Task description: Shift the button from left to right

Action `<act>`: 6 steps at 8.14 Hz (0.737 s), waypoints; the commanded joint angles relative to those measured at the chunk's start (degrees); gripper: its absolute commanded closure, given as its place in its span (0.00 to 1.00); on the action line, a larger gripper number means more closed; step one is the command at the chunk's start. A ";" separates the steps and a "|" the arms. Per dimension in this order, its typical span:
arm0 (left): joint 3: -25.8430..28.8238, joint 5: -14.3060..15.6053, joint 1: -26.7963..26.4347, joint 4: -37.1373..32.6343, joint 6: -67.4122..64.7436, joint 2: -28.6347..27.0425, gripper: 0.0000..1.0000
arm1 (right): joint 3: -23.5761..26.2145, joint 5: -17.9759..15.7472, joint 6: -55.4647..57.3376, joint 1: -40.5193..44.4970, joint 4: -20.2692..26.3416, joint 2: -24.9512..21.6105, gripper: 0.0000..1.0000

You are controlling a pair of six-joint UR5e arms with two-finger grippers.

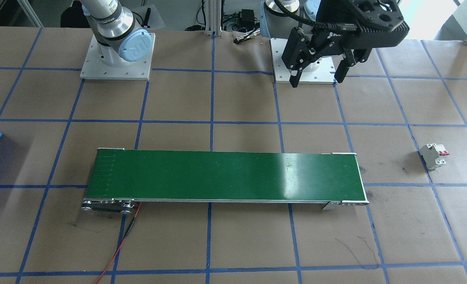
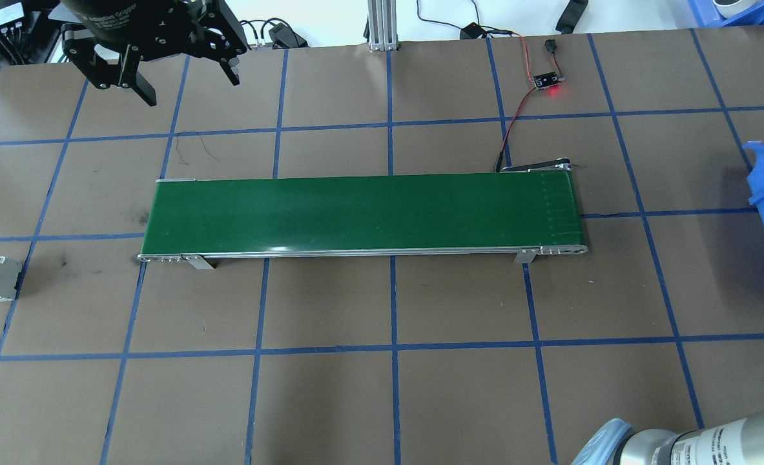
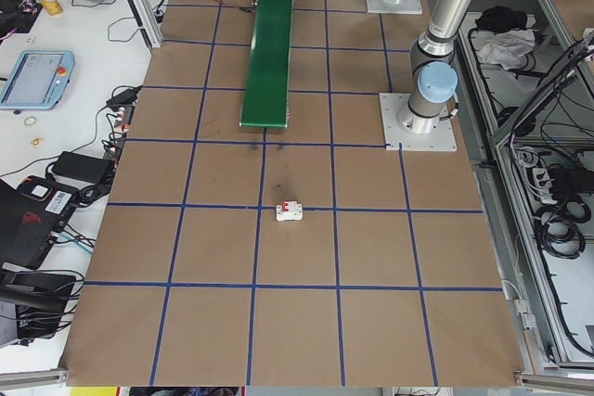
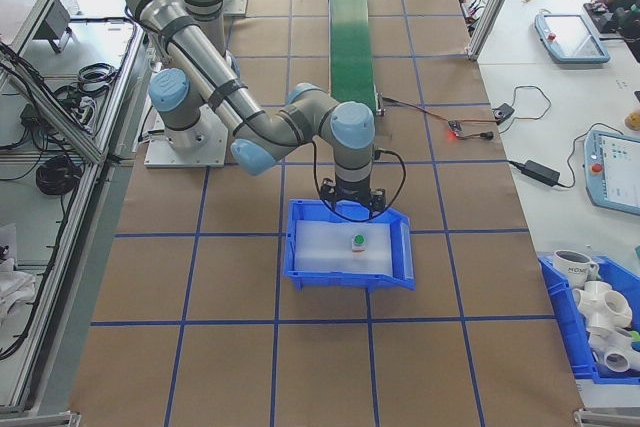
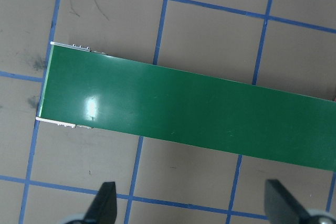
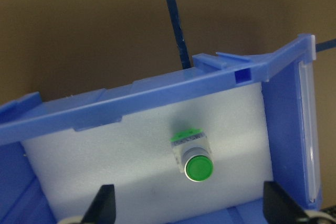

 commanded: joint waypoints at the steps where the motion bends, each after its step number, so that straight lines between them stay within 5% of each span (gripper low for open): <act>1: -0.34 0.42 0.52 5.73 0.46 -1.10 0.00 | -0.17 2.23 16.96 3.02 11.96 -9.11 0.00; 6: -0.51 0.60 0.35 5.65 0.46 0.93 0.00 | -5.61 0.83 50.88 23.13 24.98 -15.64 0.00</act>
